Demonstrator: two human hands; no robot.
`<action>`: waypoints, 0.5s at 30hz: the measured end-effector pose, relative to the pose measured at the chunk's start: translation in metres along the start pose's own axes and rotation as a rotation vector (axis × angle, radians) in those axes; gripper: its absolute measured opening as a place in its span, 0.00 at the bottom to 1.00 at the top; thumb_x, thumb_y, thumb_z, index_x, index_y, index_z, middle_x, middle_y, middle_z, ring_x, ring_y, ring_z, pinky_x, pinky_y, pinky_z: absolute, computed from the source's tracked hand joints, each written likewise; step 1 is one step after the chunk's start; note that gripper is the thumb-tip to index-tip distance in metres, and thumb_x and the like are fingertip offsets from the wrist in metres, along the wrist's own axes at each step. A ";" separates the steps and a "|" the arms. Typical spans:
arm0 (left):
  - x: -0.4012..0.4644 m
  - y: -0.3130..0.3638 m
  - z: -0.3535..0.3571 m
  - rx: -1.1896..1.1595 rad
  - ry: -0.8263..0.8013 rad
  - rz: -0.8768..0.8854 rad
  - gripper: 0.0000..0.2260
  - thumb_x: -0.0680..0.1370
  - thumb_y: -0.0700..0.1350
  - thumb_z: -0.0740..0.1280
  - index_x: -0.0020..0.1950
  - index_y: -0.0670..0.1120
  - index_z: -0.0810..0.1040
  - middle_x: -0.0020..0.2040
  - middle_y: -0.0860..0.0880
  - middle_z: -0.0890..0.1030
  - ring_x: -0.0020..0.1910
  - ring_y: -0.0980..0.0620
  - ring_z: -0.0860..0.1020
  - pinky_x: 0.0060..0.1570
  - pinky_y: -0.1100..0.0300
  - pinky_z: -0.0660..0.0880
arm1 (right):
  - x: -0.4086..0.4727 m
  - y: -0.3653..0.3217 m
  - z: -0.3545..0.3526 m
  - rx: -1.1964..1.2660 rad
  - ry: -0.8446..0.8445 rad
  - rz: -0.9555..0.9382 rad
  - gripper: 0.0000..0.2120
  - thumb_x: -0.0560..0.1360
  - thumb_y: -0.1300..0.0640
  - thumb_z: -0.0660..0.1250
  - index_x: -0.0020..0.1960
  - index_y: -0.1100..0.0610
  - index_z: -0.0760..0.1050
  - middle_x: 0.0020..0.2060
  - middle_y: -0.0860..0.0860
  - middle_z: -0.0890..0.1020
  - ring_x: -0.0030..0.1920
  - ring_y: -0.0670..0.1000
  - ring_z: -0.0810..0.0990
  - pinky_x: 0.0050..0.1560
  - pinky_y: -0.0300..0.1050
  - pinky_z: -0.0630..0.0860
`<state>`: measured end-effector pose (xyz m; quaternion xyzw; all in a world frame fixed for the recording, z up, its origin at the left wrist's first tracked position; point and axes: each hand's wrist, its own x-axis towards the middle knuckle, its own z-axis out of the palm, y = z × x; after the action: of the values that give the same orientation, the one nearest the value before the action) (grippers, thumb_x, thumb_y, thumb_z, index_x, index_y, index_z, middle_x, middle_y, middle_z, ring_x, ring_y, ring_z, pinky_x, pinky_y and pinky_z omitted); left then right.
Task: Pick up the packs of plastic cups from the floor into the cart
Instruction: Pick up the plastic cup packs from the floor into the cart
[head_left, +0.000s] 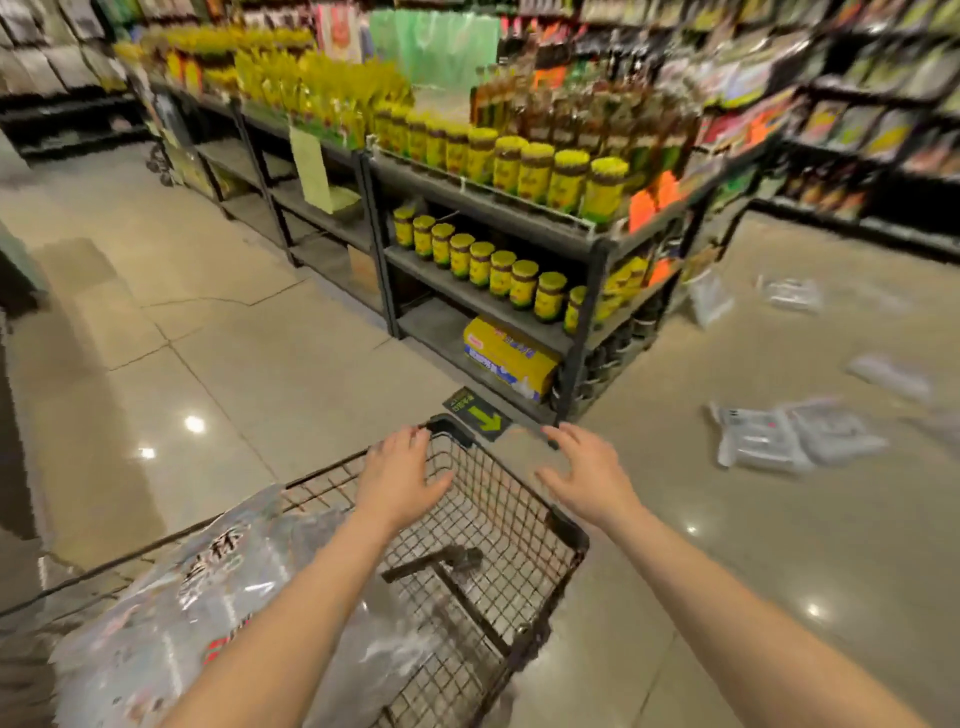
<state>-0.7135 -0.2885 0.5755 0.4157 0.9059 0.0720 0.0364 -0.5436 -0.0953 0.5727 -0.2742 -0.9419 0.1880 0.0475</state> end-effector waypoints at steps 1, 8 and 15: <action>0.011 0.028 0.000 0.002 0.000 0.049 0.28 0.74 0.62 0.61 0.68 0.47 0.68 0.64 0.48 0.71 0.64 0.46 0.70 0.62 0.50 0.67 | -0.009 0.026 -0.014 -0.010 0.028 0.047 0.29 0.74 0.42 0.64 0.73 0.49 0.64 0.71 0.53 0.67 0.71 0.54 0.64 0.72 0.50 0.59; 0.066 0.239 0.018 0.014 -0.007 0.344 0.29 0.73 0.62 0.63 0.68 0.46 0.68 0.61 0.47 0.72 0.61 0.45 0.72 0.57 0.50 0.72 | -0.096 0.209 -0.117 -0.085 0.188 0.303 0.29 0.74 0.43 0.65 0.73 0.51 0.65 0.72 0.53 0.67 0.70 0.55 0.65 0.69 0.48 0.62; 0.103 0.439 0.027 -0.011 0.041 0.569 0.28 0.74 0.60 0.63 0.69 0.45 0.67 0.62 0.46 0.72 0.62 0.45 0.71 0.57 0.52 0.71 | -0.176 0.375 -0.208 -0.079 0.295 0.521 0.29 0.74 0.45 0.65 0.72 0.52 0.65 0.70 0.52 0.69 0.69 0.54 0.68 0.67 0.48 0.65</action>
<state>-0.4486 0.0751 0.6183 0.6514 0.7531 0.0926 -0.0013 -0.1678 0.1711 0.6246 -0.5324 -0.8295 0.1152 0.1235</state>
